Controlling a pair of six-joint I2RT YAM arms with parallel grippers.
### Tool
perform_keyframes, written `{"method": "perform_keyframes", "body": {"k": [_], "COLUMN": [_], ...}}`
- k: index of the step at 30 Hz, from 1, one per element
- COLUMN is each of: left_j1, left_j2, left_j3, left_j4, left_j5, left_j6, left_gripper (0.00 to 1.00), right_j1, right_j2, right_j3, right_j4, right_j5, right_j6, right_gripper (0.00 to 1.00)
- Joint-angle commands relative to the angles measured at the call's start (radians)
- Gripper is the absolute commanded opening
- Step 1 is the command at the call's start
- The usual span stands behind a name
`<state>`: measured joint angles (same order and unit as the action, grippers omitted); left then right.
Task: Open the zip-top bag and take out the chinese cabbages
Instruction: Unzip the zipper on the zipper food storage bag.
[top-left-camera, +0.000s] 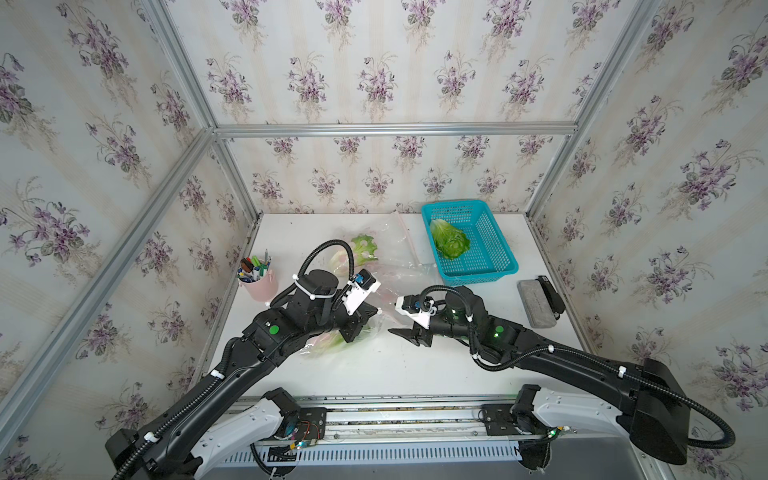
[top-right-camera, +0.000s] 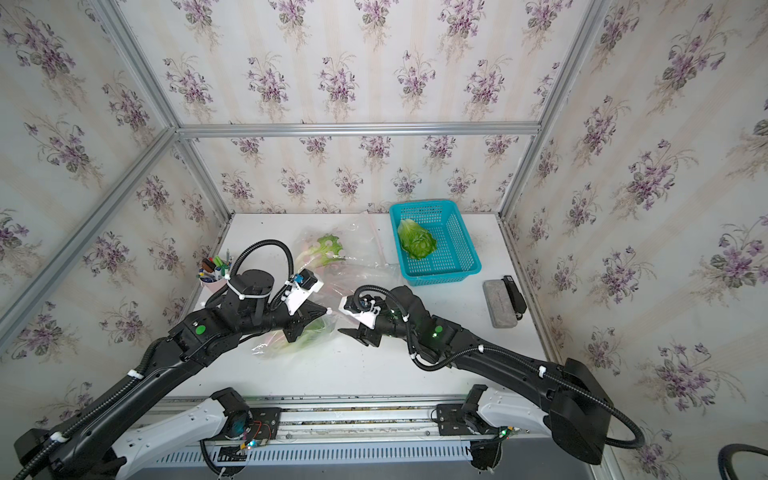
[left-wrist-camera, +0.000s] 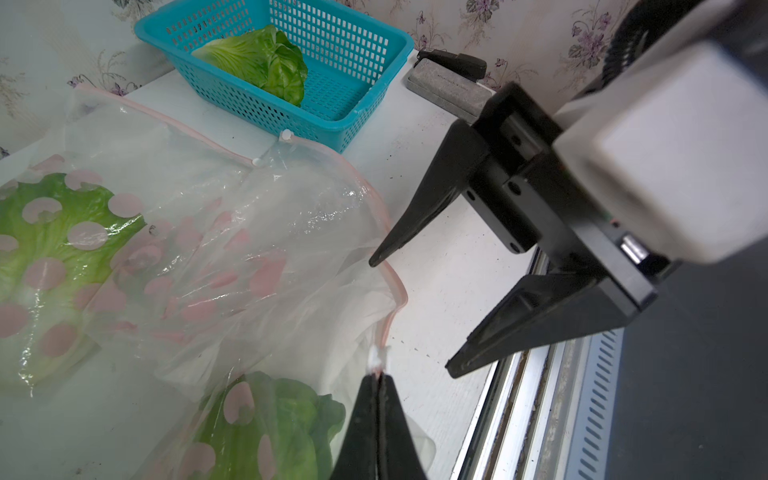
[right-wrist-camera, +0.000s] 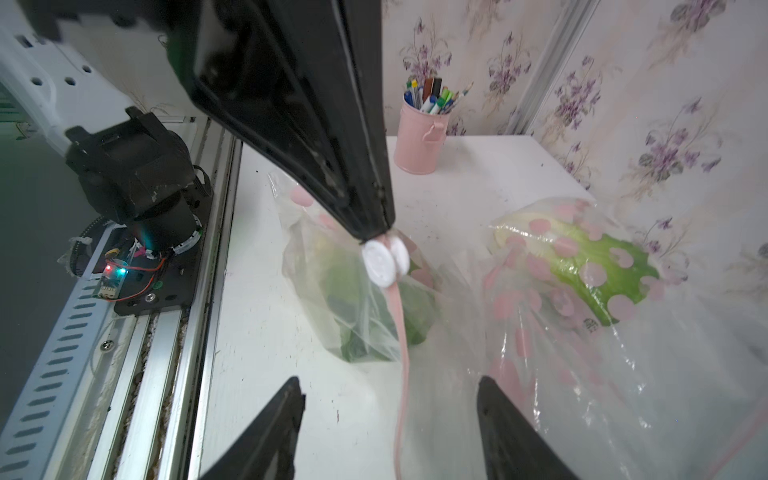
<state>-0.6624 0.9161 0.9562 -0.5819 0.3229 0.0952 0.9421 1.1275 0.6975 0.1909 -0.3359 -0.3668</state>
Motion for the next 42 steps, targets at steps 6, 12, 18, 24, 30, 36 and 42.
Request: {"method": "perform_keyframes", "body": {"k": [6,12,18,24,30,36,42], "left_j1": [0.000,0.000,0.000,0.000,0.000,0.000,0.000], "left_j2": [-0.016,-0.037,-0.049,-0.049,-0.057,-0.077,-0.093], "left_j3": [-0.012,-0.024,-0.033,-0.034,-0.034,-0.030,-0.018], "left_j4": [0.030,0.029,0.028,0.029,0.028,0.030,0.029], "left_j5": [0.087,0.096,0.095,0.093,0.067,0.011,0.014], "left_j6": [0.010,0.015,0.021,0.024,0.023,0.014,0.018], "left_gripper": [0.00,0.00,0.00,0.00,0.00,0.00,0.00], "right_j1": [-0.001,-0.030,-0.049,-0.053,-0.055,-0.057,-0.057], "right_j2": [0.060,0.108,0.136,0.146,0.153,0.150,0.150], "right_j3": [0.078,0.124,0.158,0.165,0.171,0.162,0.142], "right_j4": [0.028,0.010,-0.027,-0.050,-0.069,-0.069,-0.056], "right_j5": [-0.185,-0.269,-0.309,-0.330,-0.340,-0.334,-0.321], "right_j6": [-0.135,-0.104,-0.097,-0.094,-0.089,-0.092,-0.091], "right_gripper": [0.37,0.29,0.26,0.17,0.04,0.00,0.00]}}
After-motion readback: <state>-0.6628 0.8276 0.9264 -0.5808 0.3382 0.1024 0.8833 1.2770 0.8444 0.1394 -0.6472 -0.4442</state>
